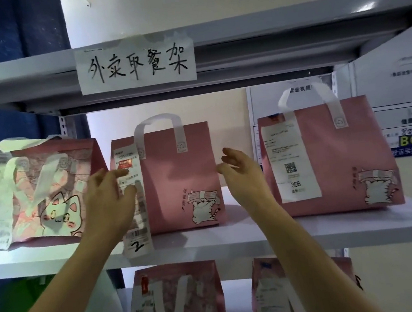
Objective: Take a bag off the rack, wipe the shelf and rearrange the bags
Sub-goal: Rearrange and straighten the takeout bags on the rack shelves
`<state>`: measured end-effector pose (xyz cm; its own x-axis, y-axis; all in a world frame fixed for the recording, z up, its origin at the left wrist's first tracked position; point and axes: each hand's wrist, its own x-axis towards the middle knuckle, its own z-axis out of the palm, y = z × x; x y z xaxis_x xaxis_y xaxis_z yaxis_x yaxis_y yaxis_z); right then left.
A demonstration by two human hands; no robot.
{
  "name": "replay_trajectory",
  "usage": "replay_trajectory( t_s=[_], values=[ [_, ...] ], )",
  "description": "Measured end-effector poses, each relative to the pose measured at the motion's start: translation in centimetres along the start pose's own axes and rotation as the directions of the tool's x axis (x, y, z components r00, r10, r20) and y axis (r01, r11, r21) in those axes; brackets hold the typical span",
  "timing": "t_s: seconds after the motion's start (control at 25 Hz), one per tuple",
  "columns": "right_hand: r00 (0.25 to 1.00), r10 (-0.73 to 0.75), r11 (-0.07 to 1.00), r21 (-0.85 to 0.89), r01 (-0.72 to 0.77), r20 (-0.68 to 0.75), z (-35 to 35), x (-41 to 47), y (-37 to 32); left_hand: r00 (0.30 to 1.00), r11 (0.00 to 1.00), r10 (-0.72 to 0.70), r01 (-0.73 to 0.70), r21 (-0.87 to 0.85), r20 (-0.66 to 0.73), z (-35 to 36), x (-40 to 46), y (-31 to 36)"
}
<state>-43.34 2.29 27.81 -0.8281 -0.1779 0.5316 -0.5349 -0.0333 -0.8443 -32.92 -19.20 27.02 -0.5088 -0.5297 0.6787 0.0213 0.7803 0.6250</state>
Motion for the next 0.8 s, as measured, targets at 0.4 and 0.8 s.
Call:
replay_trajectory(
  t_s=[0.4, 0.8],
  values=[
    [0.870, -0.235, 0.934, -0.349, 0.078, -0.434, -13.1, -0.4, 1.8, 0.925, 0.930, 0.245, -0.138, -0.341, 0.292, 8.8, -6.6, 9.9],
    [0.834, 0.070, 0.908, -0.312, -0.281, -0.547, -21.6, -1.2, 5.0, 0.783, 0.869, 0.132, 0.204, -0.451, 0.608, 17.0, -8.2, 13.8]
  ],
)
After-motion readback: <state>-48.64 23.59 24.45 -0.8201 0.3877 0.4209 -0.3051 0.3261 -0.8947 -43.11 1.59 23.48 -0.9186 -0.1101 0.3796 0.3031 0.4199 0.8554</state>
